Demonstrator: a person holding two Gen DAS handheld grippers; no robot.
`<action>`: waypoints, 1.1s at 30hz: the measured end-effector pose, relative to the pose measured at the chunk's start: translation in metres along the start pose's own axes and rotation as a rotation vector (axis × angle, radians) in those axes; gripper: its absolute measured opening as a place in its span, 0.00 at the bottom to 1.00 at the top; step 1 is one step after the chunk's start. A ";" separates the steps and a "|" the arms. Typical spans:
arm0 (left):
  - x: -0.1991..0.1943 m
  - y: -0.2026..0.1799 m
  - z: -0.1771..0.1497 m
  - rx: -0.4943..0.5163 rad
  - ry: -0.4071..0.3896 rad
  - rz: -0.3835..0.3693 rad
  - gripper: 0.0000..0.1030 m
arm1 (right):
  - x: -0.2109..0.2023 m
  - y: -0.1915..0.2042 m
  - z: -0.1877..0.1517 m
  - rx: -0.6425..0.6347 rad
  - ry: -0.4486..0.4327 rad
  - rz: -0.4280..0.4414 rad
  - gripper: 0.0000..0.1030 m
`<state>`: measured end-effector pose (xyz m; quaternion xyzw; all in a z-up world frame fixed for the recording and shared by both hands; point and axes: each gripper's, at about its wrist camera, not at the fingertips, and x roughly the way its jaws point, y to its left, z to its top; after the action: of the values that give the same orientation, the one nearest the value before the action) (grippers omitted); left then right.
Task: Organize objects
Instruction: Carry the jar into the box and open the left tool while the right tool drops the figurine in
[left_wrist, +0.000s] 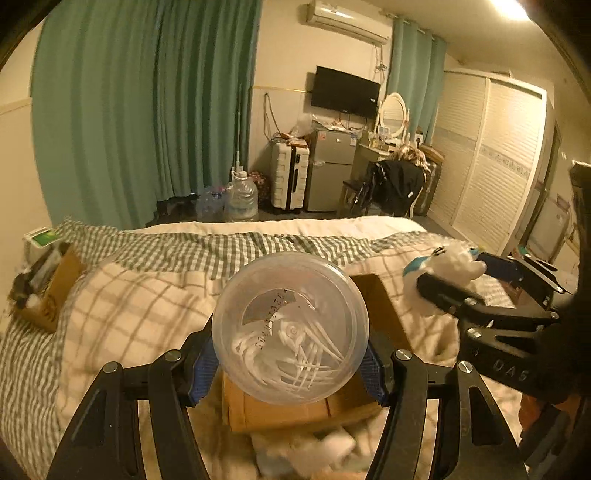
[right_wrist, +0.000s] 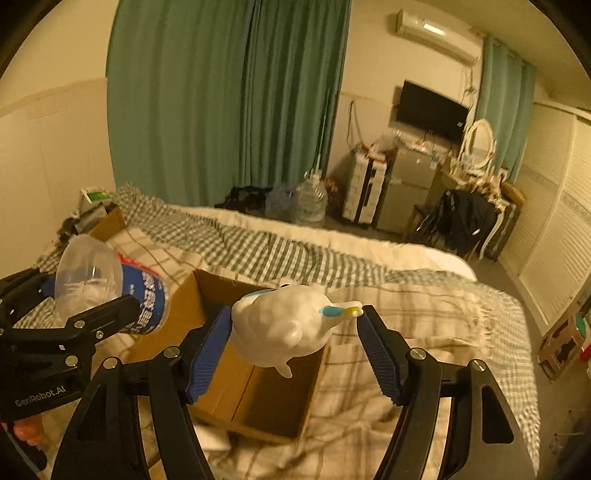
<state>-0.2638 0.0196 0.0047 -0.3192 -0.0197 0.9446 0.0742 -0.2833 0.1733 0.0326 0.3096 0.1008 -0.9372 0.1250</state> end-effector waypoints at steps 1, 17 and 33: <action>0.012 0.001 -0.002 0.007 0.004 0.003 0.64 | 0.018 0.000 -0.001 -0.002 0.020 0.002 0.68; 0.056 0.014 -0.021 0.046 -0.001 0.048 0.99 | 0.069 -0.016 -0.025 0.048 0.024 0.001 0.93; -0.117 0.023 -0.074 0.006 0.081 0.120 1.00 | -0.141 0.018 -0.059 -0.089 -0.045 -0.060 1.00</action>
<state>-0.1301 -0.0218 0.0137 -0.3573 0.0051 0.9338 0.0191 -0.1357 0.1963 0.0701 0.2794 0.1487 -0.9418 0.1129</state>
